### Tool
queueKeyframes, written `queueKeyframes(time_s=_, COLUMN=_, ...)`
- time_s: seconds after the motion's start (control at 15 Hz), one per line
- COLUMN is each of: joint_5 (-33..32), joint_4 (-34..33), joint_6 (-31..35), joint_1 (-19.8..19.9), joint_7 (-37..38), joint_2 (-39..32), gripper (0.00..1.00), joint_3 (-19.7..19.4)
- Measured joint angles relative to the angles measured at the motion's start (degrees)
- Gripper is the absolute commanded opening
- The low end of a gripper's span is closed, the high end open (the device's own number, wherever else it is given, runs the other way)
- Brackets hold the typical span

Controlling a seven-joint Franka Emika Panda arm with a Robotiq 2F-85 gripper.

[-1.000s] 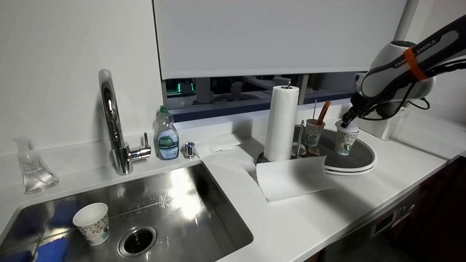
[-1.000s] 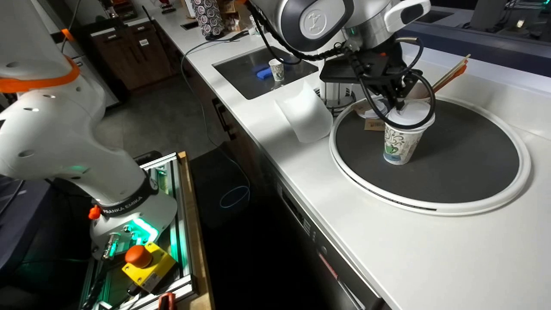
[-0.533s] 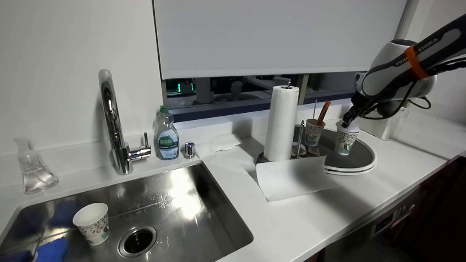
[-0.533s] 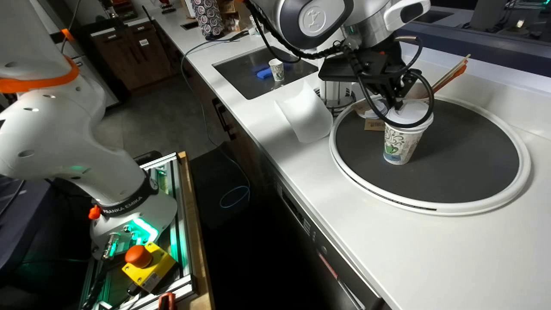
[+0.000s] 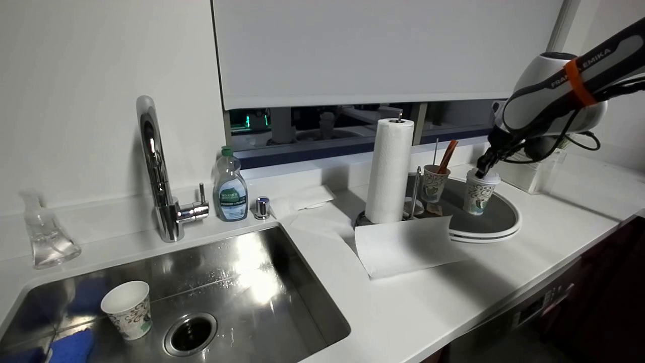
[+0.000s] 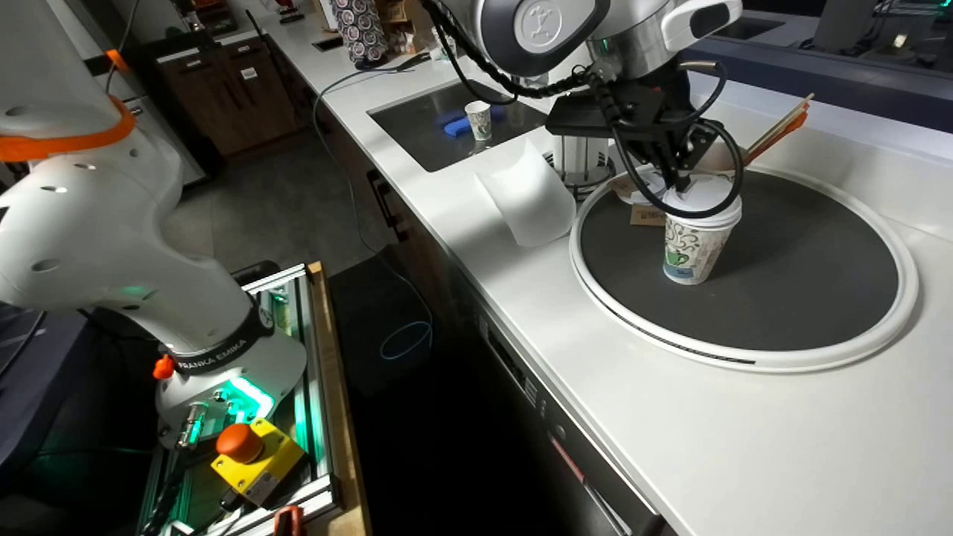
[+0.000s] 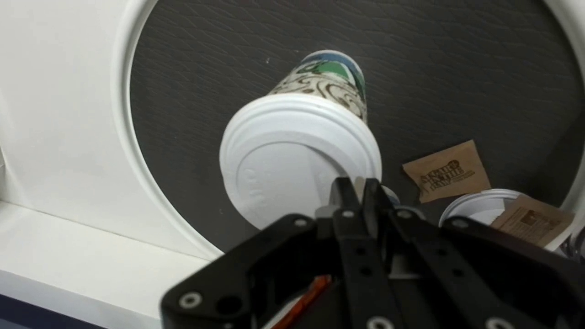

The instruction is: Put the white lid on the coffee cup on the right.

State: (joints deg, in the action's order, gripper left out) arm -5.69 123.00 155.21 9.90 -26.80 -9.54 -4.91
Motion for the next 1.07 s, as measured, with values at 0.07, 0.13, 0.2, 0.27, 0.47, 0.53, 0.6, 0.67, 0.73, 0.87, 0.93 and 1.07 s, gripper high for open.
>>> queueKeyframes(time_s=0.07, joint_5=-0.14, joint_4=0.00, joint_6=-0.30, joint_1=0.00, joint_7=0.23, joint_2=0.05, gripper=0.02, joint_3=-0.04)
queueKeyframes(time_s=0.13, joint_5=-0.33, joint_4=0.00, joint_6=-0.42, joint_1=-0.01, joint_7=0.60, joint_2=0.05, gripper=0.02, joint_3=-0.12)
queueKeyframes(time_s=0.2, joint_5=-0.68, joint_4=0.01, joint_6=-0.43, joint_1=-0.03, joint_7=1.00, joint_2=0.05, gripper=0.02, joint_3=-0.22)
queueKeyframes(time_s=0.27, joint_5=-1.32, joint_4=0.01, joint_6=-0.43, joint_1=-0.05, joint_7=1.60, joint_2=0.05, gripper=0.02, joint_3=-0.39)
queueKeyframes(time_s=0.47, joint_5=-4.52, joint_4=-0.06, joint_6=-0.43, joint_1=-0.22, joint_7=4.40, joint_2=-0.01, gripper=0.02, joint_3=-1.21)
queueKeyframes(time_s=0.53, joint_5=-5.19, joint_4=-0.09, joint_6=-0.43, joint_1=-0.22, joint_7=4.94, joint_2=-0.06, gripper=0.02, joint_3=-1.30)
queueKeyframes(time_s=0.6, joint_5=-5.63, joint_4=-0.11, joint_6=-0.43, joint_1=-0.26, joint_7=5.30, joint_2=-0.12, gripper=0.02, joint_3=-1.30)
queueKeyframes(time_s=0.67, joint_5=-5.95, joint_4=-0.13, joint_6=-0.43, joint_1=-0.37, joint_7=5.45, joint_2=-0.19, gripper=0.02, joint_3=-1.29)
queueKeyframes(time_s=0.73, joint_5=-6.18, joint_4=-0.14, joint_6=-0.43, joint_1=-0.53, joint_7=5.50, joint_2=-0.25, gripper=0.02, joint_3=-1.25)
queueKeyframes(time_s=0.87, joint_5=-6.44, joint_4=-0.14, joint_6=-0.43, joint_1=-0.96, joint_7=5.51, joint_2=-0.29, gripper=0.02, joint_3=-1.13)
queueKeyframes(time_s=0.93, joint_5=-6.53, joint_4=-0.15, joint_6=-0.43, joint_1=-1.21, joint_7=5.53, joint_2=-0.28, gripper=0.02, joint_3=-1.11)
queueKeyframes(time_s=1.07, joint_5=-6.64, joint_4=-0.17, joint_6=-0.43, joint_1=-1.59, joint_7=5.59, joint_2=-0.26, gripper=0.02, joint_3=-1.09)
